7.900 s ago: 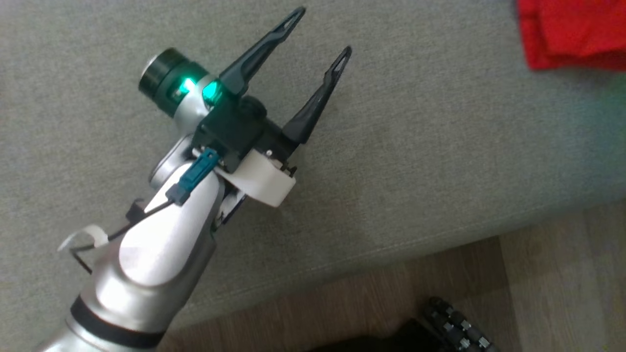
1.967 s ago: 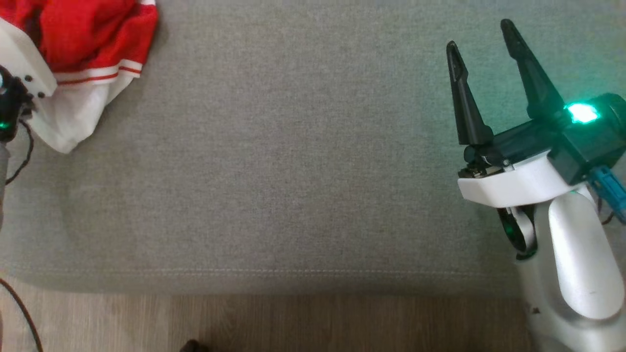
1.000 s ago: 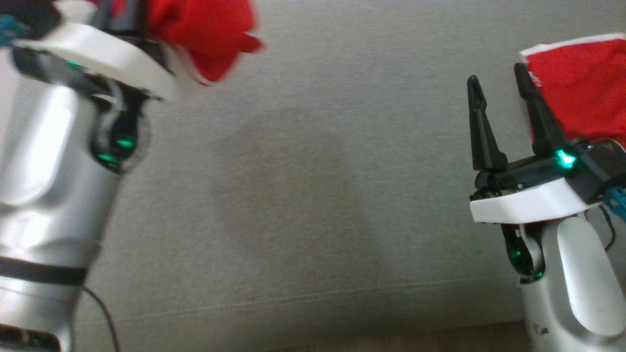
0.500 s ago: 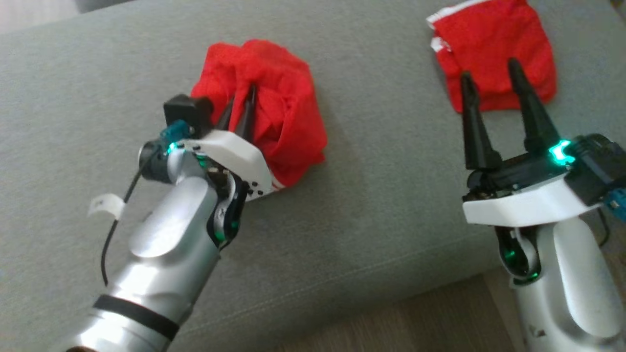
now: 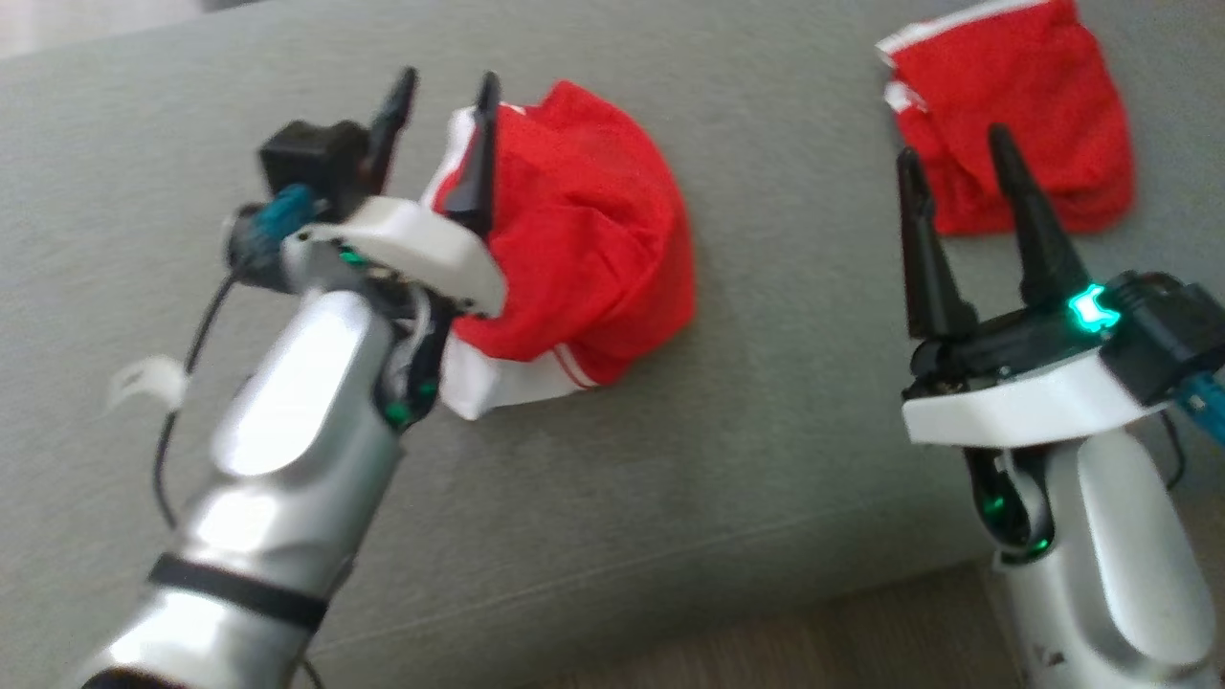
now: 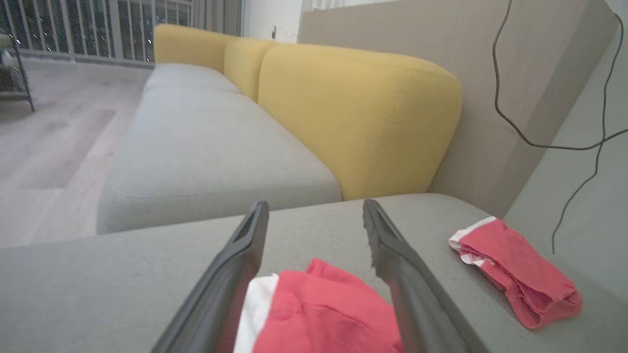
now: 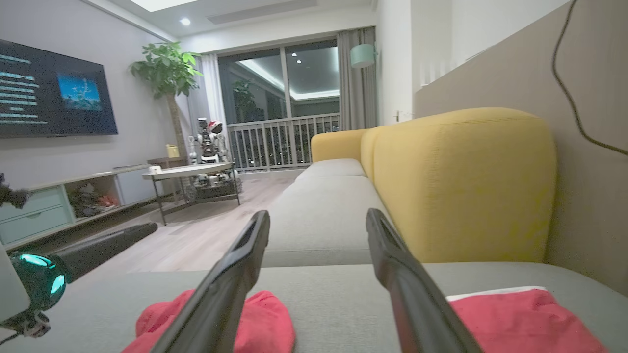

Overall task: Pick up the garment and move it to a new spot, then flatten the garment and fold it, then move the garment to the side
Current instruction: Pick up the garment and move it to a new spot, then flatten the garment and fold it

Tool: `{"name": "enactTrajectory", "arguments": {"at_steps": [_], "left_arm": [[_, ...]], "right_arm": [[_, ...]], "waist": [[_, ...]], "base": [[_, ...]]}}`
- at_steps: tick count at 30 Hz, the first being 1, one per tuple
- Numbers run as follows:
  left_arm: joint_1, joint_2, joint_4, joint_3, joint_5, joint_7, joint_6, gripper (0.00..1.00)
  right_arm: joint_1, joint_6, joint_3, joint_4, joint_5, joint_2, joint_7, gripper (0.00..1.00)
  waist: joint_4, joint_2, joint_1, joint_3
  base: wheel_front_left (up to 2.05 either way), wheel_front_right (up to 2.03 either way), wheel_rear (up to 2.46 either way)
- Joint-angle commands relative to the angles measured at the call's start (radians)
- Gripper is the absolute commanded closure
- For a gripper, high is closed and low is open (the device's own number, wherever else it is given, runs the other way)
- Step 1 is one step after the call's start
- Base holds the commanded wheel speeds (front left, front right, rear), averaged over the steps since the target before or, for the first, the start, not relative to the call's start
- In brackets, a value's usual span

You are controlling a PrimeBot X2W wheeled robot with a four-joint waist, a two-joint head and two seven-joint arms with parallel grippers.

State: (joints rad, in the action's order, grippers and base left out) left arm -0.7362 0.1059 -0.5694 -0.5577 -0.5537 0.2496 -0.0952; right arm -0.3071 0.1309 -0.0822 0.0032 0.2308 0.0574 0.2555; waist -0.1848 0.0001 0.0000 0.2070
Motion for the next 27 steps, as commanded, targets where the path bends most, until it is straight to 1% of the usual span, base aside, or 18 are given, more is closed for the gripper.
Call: {"name": "enactTrajectory", "arguments": {"at_steps": [1,6,7,8,10,12,14,18,22,24,25,27], "left_arm": [[0.004,0.042,0.055,0.045,0.023,0.012,0.005,0.00],[0.148,0.122,0.207,0.089,0.137,0.012,0.015,0.00],[0.186,0.135,0.234,0.099,0.153,0.012,0.014,0.00],[0.268,0.154,0.289,0.115,0.179,0.012,0.018,0.00],[0.355,0.162,0.335,0.137,0.198,0.012,0.008,0.00],[0.436,0.145,0.375,0.167,0.200,0.012,-0.003,0.00],[0.495,0.138,0.409,0.177,0.235,0.012,-0.007,0.00],[0.567,0.094,0.448,0.226,0.264,0.012,-0.014,0.00],[0.587,0.062,0.461,0.267,0.294,0.012,0.011,0.00],[0.590,0.050,0.460,0.283,0.308,0.012,0.025,0.00],[0.590,0.050,0.460,0.283,0.308,0.012,0.025,0.00],[0.593,0.039,0.459,0.298,0.320,0.012,0.039,0.00]], "right_arm": [[0.003,0.000,-0.026,-0.029,-0.004,-0.007,0.006,0.00],[0.044,0.000,-0.048,0.003,-0.058,-0.007,0.006,0.00],[0.055,0.000,-0.050,0.013,-0.069,-0.007,0.006,0.00],[0.077,0.000,-0.047,0.031,-0.078,-0.007,0.006,0.00],[0.097,0.000,-0.047,0.045,-0.079,-0.007,0.006,0.00],[0.118,0.000,-0.043,0.057,-0.081,-0.007,0.006,0.00],[0.134,0.000,-0.038,0.070,-0.083,-0.007,0.006,0.00],[0.150,0.000,-0.040,0.081,-0.083,-0.007,0.006,0.00],[0.147,0.000,-0.044,0.081,-0.094,-0.007,0.006,0.00],[0.142,0.000,-0.062,0.077,-0.087,-0.007,0.006,0.00],[0.142,0.000,-0.062,0.077,-0.087,-0.007,0.006,0.00],[0.139,0.000,-0.131,0.086,-0.072,-0.007,0.006,0.00]], "waist": [[0.061,-0.0001,0.0000,-0.041],[0.171,-0.0001,0.0000,-0.090],[0.187,-0.0001,0.0000,-0.098],[0.218,-0.0001,0.0000,-0.111],[0.242,-0.0001,0.0000,-0.121],[0.260,-0.0001,0.0000,-0.130],[0.273,-0.0001,0.0000,-0.137],[0.283,-0.0001,0.0000,-0.146],[0.289,-0.0001,0.0000,-0.145],[0.294,-0.0001,0.0000,-0.143],[0.294,-0.0001,0.0000,-0.143],[0.303,-0.0001,0.0000,-0.137]], "base": [[0.00,0.00,0.00],[0.00,0.00,0.00],[0.00,0.00,0.00],[0.00,0.00,0.00],[0.00,0.00,0.00],[0.00,0.00,0.00],[0.00,0.00,0.00],[0.00,0.00,0.00],[0.00,0.00,0.00],[0.00,0.00,0.00],[0.00,0.00,0.00],[0.00,0.00,0.00]]}}
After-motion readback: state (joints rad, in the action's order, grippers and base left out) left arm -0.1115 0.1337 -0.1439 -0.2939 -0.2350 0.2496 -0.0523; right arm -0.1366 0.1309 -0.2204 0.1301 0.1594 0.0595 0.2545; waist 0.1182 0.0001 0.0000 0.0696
